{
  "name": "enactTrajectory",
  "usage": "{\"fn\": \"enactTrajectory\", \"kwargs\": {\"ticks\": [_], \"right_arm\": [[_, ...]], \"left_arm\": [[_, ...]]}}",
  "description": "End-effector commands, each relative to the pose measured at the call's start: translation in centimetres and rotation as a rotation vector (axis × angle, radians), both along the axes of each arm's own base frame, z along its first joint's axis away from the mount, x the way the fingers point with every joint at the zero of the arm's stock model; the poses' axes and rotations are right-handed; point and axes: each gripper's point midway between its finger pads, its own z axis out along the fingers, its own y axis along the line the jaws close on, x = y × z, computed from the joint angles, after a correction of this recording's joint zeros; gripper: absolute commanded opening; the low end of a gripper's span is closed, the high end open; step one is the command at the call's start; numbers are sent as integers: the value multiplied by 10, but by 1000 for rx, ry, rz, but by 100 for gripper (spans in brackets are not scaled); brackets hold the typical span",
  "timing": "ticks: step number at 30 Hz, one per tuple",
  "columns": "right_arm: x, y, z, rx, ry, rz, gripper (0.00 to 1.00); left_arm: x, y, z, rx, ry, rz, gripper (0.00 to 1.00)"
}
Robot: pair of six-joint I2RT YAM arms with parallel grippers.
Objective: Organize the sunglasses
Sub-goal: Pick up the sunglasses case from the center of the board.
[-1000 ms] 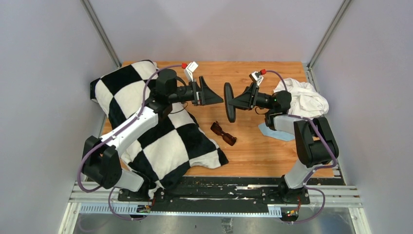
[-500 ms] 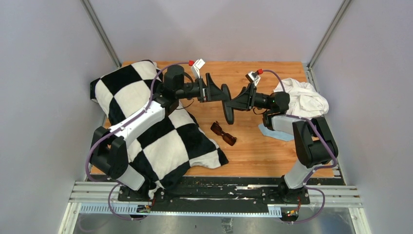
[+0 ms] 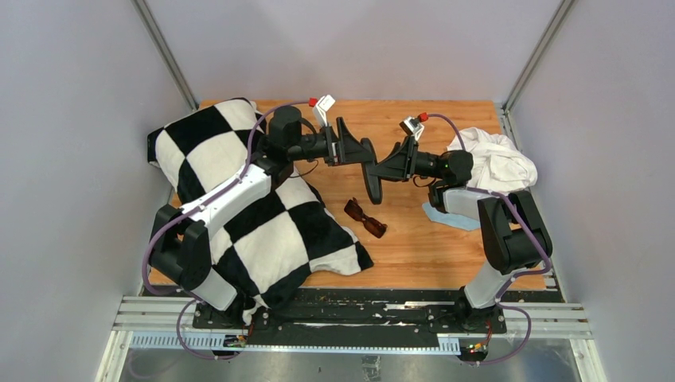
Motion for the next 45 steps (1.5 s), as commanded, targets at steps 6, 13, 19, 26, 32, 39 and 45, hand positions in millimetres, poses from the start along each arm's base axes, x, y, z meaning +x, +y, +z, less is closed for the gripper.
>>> {"fn": "enactTrajectory", "kwargs": {"ticks": [6,13,19,26,32,39,45], "right_arm": [[-9,4,16,20,-85,41,41],[-8,6,14,18,-66,46,42],[-7,8,11,19,-16,55,50],[7,-2,6,65,150,-35,83],[6,-8,-4,94,218,-117,89],[-15,-28,-24,74,276,-201,91],[-28,-33,-41,-48,265,-222,97]], "left_arm": [[-4,-3,-3,-18,-19,-32,82],[-5,-3,-2,-26,-18,-30,66],[-4,-2,4,-39,-21,-15,32],[4,8,12,-59,12,49,4],[10,11,3,-59,75,74,0],[18,8,-24,-50,229,56,0],[17,5,-38,-36,279,30,0]]}}
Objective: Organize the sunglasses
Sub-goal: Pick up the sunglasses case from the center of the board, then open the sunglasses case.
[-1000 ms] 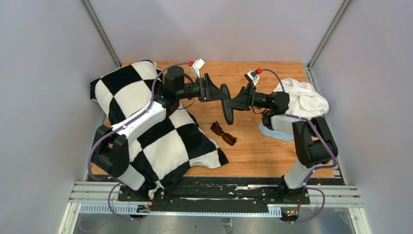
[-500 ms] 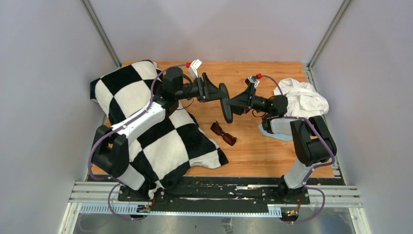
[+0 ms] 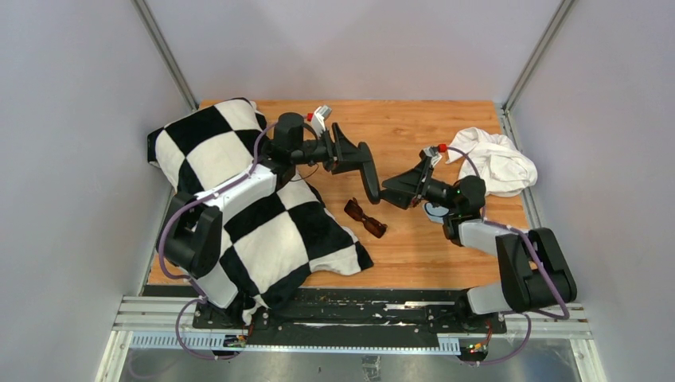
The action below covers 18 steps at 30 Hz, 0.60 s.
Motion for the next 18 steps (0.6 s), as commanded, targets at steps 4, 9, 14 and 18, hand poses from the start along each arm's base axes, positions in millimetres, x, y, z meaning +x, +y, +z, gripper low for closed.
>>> {"fn": "enactTrajectory", "kwargs": {"ticks": [4,9,14,18], "right_arm": [[7,0,-7,-132,-75,-5,100],[26,3,1,-57,-89,-1,99],[39,10,6,39,-82,21,93],[36,23,9,40,-112,57,91]], "left_arm": [[-6,-1,-1,-22,30,-46,0],[-4,-2,-4,-20,36,-48,0],[-5,-2,-7,-17,45,-54,0],[-5,-2,-8,-15,46,-50,0]]}}
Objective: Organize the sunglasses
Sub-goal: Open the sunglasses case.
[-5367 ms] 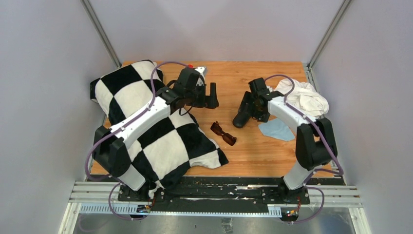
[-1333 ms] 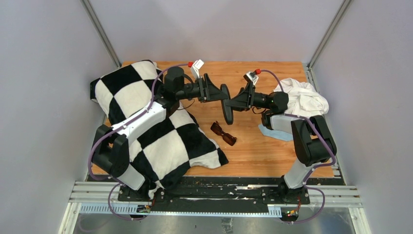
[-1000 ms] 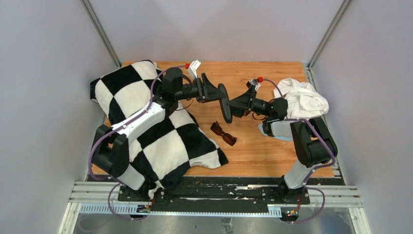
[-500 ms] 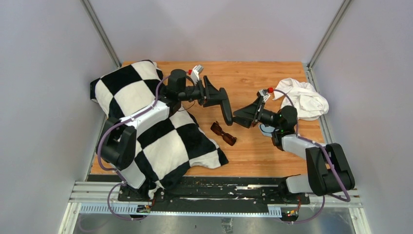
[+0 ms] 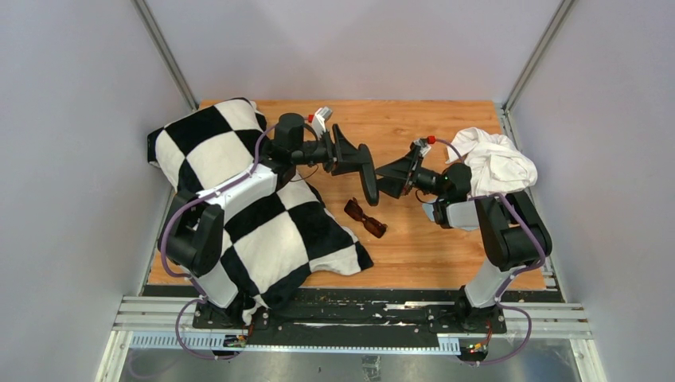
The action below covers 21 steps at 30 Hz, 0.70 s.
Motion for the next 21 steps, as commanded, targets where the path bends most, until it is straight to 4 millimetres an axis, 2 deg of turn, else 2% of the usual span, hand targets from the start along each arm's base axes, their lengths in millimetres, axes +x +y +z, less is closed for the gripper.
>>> {"fn": "enactTrajectory", "kwargs": {"ticks": [1,7,13,21], "right_arm": [[-10,13,36,58,-171,52,90],[-9,15,37,59,-165,61,86],[-12,18,26,50,-140,68,78],[-9,26,19,52,-111,69,73]], "left_arm": [[-2,0,0,-13,2,-19,0],[2,-1,-6,-7,12,-12,0],[3,-1,-5,-7,12,-10,0],[5,-2,-6,-5,14,-2,0]]}}
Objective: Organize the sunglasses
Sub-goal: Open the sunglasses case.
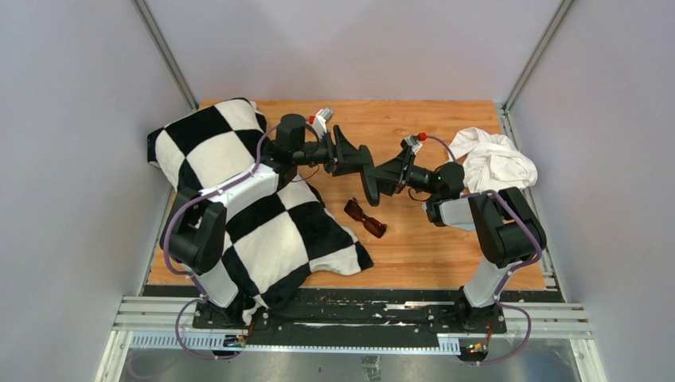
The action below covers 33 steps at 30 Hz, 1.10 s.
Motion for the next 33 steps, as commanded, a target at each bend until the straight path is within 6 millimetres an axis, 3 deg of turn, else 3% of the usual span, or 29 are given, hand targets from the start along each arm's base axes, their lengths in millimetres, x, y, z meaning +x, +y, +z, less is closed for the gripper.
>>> {"fn": "enactTrajectory", "kwargs": {"ticks": [1,5,7,21,33], "right_arm": [[-4,7,3,17,-50,11,71],[1,6,1,28,-18,-10,56],[1,6,1,31,-17,-12,54],[-3,1,27,64,-51,-14,78],[2,-1,23,64,-32,-34,68]], "left_arm": [[2,-1,0,-8,0,-2,0],[2,-1,0,-8,-3,-5,0],[1,0,0,-7,-7,-7,0],[2,6,-4,-1,-15,-7,0],[2,8,0,-6,-22,-6,0]]}}
